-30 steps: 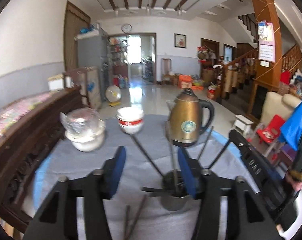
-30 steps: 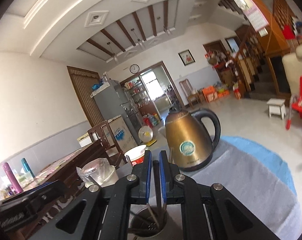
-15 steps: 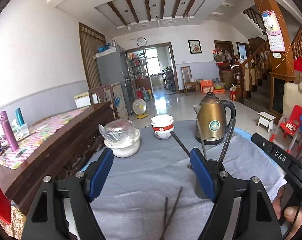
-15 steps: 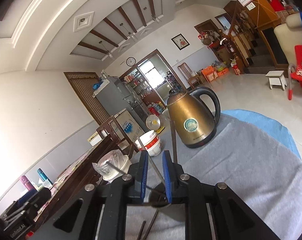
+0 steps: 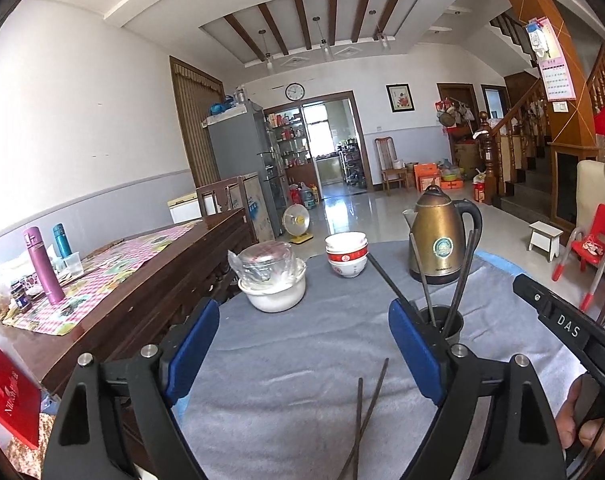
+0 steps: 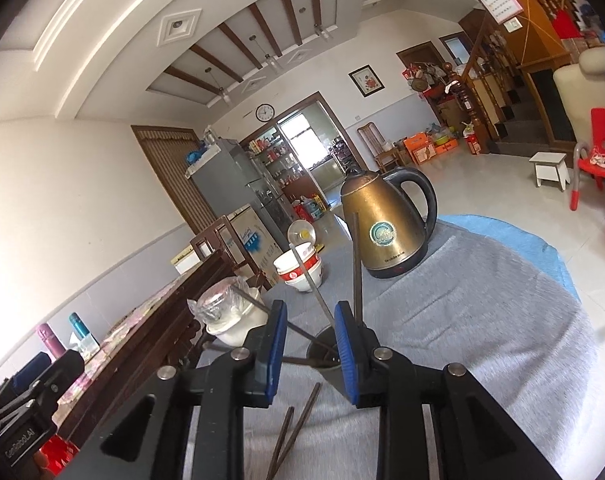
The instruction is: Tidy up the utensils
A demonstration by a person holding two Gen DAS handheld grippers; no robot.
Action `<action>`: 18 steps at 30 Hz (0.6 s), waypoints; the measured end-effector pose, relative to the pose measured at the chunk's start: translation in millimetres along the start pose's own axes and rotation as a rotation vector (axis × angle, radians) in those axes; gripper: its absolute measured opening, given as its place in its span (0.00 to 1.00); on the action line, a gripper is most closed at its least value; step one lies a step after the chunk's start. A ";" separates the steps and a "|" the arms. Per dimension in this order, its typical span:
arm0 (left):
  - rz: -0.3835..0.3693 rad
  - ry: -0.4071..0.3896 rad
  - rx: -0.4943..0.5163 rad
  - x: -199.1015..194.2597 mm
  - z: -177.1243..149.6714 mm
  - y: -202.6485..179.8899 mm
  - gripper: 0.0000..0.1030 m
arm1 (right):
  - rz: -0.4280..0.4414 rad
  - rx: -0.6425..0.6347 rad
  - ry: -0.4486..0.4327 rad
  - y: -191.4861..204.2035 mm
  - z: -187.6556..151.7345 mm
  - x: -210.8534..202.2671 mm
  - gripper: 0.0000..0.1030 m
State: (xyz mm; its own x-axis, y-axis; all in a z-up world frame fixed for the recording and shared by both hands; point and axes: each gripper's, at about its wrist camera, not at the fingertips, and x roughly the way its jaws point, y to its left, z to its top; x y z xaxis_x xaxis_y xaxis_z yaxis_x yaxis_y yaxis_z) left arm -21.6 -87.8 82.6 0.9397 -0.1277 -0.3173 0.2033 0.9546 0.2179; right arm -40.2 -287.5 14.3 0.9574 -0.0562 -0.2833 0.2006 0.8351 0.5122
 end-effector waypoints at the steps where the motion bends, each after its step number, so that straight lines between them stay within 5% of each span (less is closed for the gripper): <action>1: 0.002 0.001 -0.001 -1.3 -0.7 1.4 0.86 | -0.001 -0.006 0.003 1.6 -1.2 -2.2 0.27; 18: 0.047 0.016 -0.023 -21.8 -15.0 41.5 0.90 | 0.018 -0.077 0.074 32.8 -19.0 -26.1 0.27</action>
State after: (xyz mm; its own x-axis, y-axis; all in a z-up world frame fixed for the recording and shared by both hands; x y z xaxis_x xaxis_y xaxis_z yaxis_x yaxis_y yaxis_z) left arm -37.8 -41.3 84.8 0.9434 -0.0781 -0.3223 0.1522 0.9654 0.2116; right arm -62.5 -248.2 23.2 0.9420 -0.0027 -0.3356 0.1646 0.8752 0.4550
